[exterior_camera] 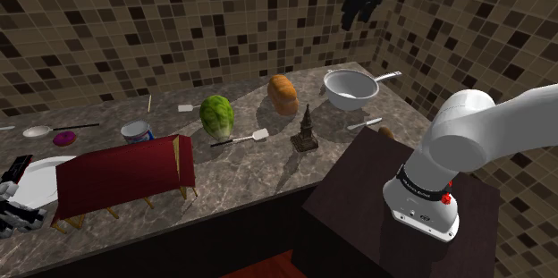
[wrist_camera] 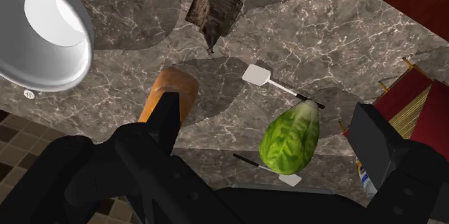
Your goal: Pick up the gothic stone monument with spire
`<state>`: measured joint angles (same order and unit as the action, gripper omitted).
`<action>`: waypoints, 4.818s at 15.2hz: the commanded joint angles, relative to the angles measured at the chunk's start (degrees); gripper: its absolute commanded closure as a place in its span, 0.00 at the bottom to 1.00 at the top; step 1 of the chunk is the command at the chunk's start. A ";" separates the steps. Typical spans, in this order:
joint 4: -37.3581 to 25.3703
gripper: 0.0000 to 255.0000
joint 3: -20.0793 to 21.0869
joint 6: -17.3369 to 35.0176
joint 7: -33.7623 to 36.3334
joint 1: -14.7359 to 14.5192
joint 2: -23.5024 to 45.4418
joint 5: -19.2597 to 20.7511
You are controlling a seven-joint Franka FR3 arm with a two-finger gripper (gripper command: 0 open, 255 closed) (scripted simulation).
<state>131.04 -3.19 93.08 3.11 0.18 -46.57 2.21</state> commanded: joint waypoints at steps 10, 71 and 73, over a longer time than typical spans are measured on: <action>15.50 0.00 -9.44 16.21 -17.54 -2.94 0.30 4.04; 8.31 1.00 -33.24 56.67 -117.35 -21.24 66.53 -49.27; 8.83 1.00 -34.82 56.09 -115.35 -22.42 64.74 -46.69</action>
<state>139.55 -37.10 149.49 -113.35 -21.59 19.21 -45.96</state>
